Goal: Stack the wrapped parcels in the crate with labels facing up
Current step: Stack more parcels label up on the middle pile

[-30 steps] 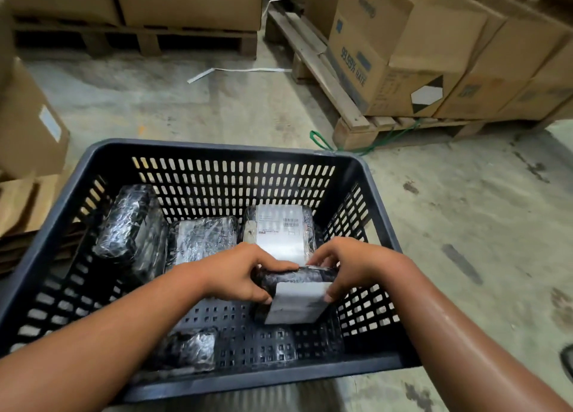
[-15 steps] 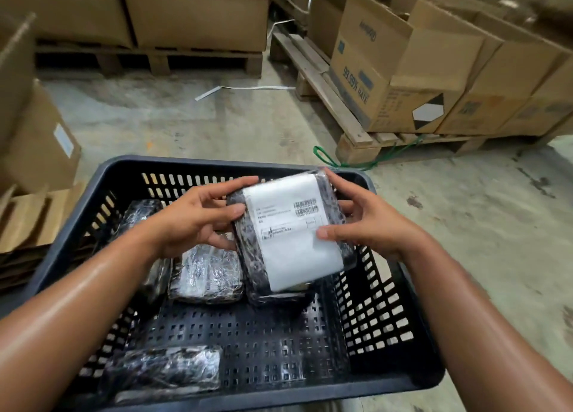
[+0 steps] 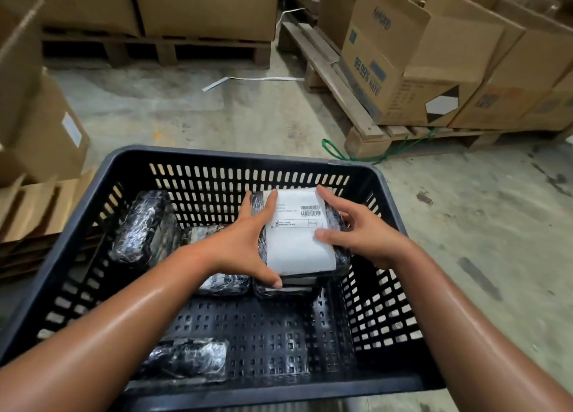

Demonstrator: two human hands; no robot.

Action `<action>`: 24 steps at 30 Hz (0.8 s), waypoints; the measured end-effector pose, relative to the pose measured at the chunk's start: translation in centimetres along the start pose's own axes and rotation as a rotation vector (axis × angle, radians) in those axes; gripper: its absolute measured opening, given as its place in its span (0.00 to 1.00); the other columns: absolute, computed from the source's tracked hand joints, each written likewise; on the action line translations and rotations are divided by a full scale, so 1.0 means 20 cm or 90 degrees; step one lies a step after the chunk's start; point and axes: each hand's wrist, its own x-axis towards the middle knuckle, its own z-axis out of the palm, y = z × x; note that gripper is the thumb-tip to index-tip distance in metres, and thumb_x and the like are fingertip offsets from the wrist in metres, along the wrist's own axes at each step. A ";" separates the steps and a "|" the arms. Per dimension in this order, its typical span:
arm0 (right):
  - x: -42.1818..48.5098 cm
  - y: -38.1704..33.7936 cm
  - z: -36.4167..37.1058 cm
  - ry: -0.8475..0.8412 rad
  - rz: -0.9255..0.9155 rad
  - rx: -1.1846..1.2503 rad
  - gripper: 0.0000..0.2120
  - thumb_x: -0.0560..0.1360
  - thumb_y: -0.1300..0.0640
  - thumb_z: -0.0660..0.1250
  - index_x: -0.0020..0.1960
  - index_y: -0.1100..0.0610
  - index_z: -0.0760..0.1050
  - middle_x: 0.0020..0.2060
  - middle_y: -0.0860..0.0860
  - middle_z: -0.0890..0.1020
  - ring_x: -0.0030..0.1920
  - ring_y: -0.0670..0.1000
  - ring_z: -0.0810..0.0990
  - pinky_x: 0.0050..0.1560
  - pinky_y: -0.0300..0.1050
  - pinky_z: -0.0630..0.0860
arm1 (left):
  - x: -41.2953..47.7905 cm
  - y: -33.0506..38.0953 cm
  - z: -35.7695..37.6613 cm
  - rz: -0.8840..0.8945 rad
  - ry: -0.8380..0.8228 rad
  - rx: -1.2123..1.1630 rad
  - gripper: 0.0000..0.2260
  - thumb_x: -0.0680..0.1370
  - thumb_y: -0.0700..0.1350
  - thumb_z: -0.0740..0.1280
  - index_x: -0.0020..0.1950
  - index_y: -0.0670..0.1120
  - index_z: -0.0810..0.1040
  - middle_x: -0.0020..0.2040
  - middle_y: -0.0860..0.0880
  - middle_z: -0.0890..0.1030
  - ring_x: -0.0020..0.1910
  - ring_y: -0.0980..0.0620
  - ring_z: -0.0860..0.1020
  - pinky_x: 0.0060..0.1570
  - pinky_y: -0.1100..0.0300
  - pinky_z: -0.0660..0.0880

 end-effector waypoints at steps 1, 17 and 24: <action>0.01 0.00 0.00 -0.010 0.006 -0.044 0.53 0.67 0.55 0.84 0.82 0.41 0.57 0.66 0.25 0.66 0.67 0.32 0.72 0.65 0.35 0.74 | 0.02 -0.01 0.00 0.000 0.010 0.002 0.71 0.52 0.64 0.82 0.75 0.65 0.28 0.77 0.46 0.25 0.72 0.59 0.39 0.72 0.62 0.44; 0.17 0.05 0.11 -0.008 0.091 -0.364 0.70 0.56 0.47 0.88 0.84 0.49 0.46 0.83 0.55 0.56 0.82 0.57 0.55 0.80 0.55 0.56 | 0.13 -0.12 0.06 -0.012 0.019 0.066 0.69 0.54 0.70 0.78 0.81 0.56 0.36 0.76 0.49 0.28 0.80 0.44 0.51 0.71 0.60 0.52; 0.20 0.03 0.09 -0.031 0.109 -0.388 0.71 0.56 0.49 0.88 0.84 0.46 0.43 0.83 0.56 0.54 0.82 0.57 0.52 0.80 0.59 0.56 | 0.13 -0.11 0.06 0.007 0.066 0.153 0.72 0.50 0.76 0.73 0.81 0.51 0.38 0.78 0.54 0.29 0.79 0.48 0.57 0.74 0.52 0.63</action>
